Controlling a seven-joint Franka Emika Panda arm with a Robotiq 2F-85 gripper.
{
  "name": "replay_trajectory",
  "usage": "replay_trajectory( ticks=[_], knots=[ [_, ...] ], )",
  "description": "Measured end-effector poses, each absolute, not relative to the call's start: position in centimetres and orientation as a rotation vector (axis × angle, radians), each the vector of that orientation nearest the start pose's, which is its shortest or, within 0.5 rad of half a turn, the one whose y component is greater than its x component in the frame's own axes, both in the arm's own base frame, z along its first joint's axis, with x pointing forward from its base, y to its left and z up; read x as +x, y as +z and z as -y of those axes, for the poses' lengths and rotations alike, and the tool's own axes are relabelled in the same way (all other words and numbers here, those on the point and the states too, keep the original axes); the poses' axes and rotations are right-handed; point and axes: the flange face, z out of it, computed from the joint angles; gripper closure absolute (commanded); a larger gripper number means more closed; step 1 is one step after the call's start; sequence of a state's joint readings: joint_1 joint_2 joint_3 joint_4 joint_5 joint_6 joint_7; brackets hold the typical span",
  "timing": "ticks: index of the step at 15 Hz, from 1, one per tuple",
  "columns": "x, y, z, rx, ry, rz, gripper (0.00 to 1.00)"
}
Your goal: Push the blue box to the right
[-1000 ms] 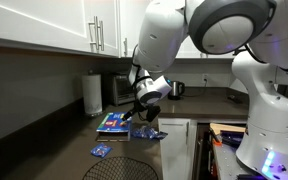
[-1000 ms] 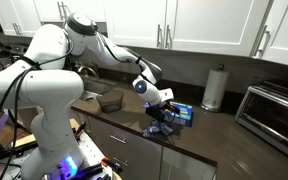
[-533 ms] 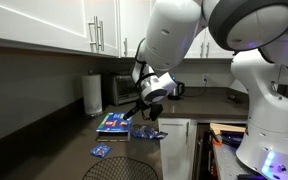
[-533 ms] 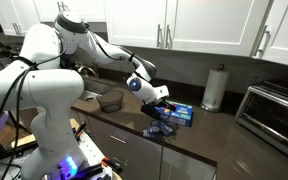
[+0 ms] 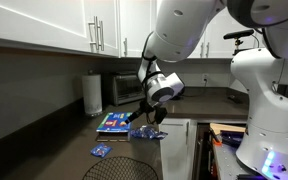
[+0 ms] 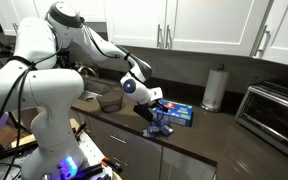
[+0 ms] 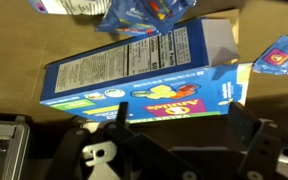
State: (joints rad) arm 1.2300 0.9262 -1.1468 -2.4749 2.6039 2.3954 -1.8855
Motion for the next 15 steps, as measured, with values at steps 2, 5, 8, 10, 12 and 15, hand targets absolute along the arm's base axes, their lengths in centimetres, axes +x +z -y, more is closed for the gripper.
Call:
replay_trajectory(
  ticks=[2,5,8,10,12,15],
  knots=[
    [43.0,15.3,5.6,-2.853,-1.238,-0.069,0.00],
    [42.3,15.9,4.5,-2.795,-1.233,-0.068,0.00],
    [41.6,16.9,3.5,-2.712,-1.225,-0.058,0.00],
    [41.1,17.4,3.0,-2.666,-1.207,-0.051,0.00],
    [40.4,17.9,2.7,-2.636,-1.180,-0.048,0.00],
    [39.6,18.5,2.2,-2.598,-1.138,-0.045,0.00]
  ],
)
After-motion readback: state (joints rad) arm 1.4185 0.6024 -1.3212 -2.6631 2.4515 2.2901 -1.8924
